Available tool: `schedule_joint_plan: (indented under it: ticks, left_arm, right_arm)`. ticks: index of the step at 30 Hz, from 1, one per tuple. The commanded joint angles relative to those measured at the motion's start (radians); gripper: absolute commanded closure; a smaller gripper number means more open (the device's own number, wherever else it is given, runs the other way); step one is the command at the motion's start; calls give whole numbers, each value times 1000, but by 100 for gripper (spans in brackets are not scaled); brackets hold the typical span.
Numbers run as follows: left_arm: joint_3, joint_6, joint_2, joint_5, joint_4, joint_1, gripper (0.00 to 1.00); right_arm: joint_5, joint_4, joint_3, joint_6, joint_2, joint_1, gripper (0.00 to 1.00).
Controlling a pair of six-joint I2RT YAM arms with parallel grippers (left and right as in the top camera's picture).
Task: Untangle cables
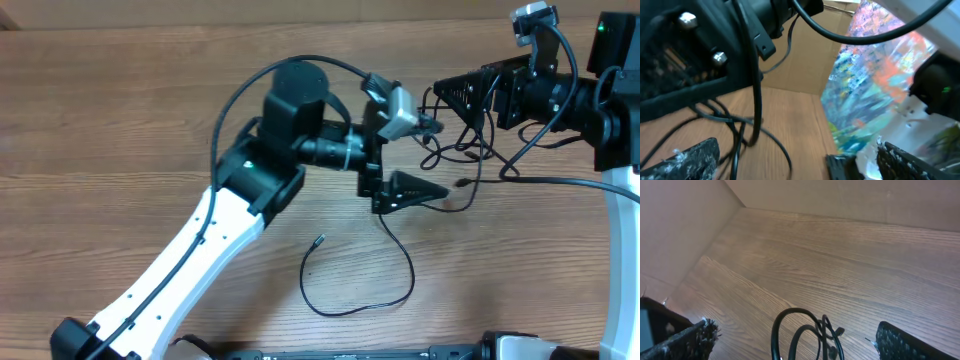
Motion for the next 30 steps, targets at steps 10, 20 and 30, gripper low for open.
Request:
schedule_joint_plan:
  ticks: [10, 20, 30]
  left_arm:
    - [9, 23, 100, -118, 179, -106, 1]
    - [9, -13, 131, -160, 206, -115, 96]
    - [10, -213, 98, -151, 213, -51, 96]
  right_arm:
    - [-34, -16, 5, 1, -14, -2, 0]
    - [-35, -29, 5, 1, -14, -2, 0]
    - [251, -92, 5, 2, -14, -3, 0]
